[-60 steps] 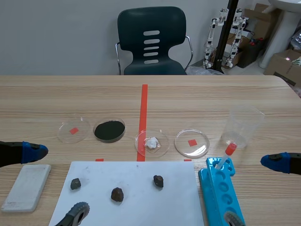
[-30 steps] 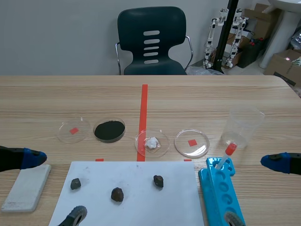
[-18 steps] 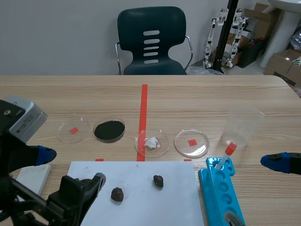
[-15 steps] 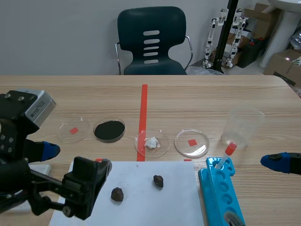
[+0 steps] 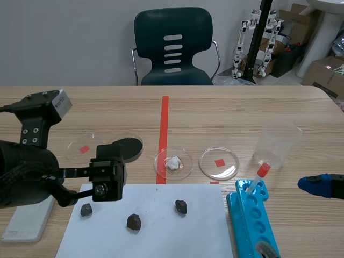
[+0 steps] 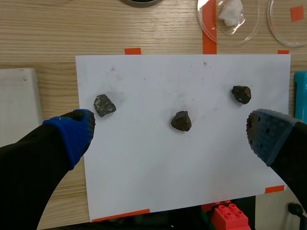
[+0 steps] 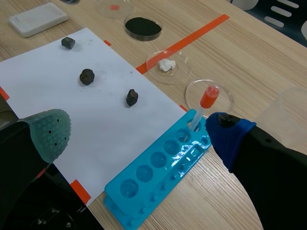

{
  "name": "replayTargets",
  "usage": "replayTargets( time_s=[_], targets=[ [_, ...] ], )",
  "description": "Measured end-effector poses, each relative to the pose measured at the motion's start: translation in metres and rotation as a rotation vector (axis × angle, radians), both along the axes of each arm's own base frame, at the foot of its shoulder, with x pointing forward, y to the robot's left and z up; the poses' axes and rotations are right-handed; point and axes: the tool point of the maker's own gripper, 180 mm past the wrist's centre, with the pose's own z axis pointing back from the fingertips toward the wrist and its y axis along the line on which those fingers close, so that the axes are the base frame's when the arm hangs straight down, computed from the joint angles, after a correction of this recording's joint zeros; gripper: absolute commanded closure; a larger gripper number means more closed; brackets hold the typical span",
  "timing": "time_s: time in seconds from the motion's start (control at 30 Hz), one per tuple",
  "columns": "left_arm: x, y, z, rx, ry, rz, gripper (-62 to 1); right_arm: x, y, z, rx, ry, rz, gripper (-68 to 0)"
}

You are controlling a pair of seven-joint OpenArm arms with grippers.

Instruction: Pick up the left mineral with the left hand

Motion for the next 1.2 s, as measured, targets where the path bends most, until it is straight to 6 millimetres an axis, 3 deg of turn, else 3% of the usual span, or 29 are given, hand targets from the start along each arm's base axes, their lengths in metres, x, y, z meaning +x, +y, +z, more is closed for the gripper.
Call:
replayTargets(
  time_s=[0.3,0.7,1.2],
  targets=[
    [-0.002,0.005,-0.064,0.042,0.257,0.070,-62.3,0.000,0.000,0.000,0.000,0.000,0.000,-58.7],
    [0.026,0.007,-0.081,0.072,0.297,0.130,-62.3,0.000,0.000,0.000,0.000,0.000,0.000,-58.7],
    [0.019,0.040,-0.115,0.210,0.400,0.140,-62.3,0.000,0.000,0.000,0.000,0.000,0.000,-58.7]
  ],
)
